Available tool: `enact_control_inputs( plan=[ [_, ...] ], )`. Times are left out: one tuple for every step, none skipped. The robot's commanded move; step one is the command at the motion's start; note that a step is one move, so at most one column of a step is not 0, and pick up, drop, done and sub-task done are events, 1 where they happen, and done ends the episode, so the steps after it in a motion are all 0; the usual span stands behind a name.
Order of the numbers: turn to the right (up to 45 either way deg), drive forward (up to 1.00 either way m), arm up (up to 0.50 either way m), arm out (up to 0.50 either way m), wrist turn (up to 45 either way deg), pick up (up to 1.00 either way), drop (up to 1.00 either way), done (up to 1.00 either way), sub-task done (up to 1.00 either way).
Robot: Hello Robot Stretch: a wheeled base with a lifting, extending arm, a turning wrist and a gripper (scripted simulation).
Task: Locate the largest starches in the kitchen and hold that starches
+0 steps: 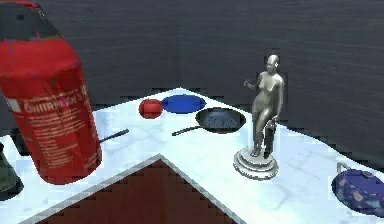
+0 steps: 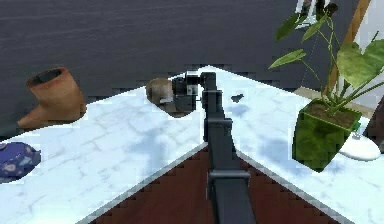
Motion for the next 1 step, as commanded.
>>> enact_control_inputs(
  plan=[
    [0.0,0.0,0.0,0.0,0.0,1.0,0.0,0.0,0.0]
  ],
)
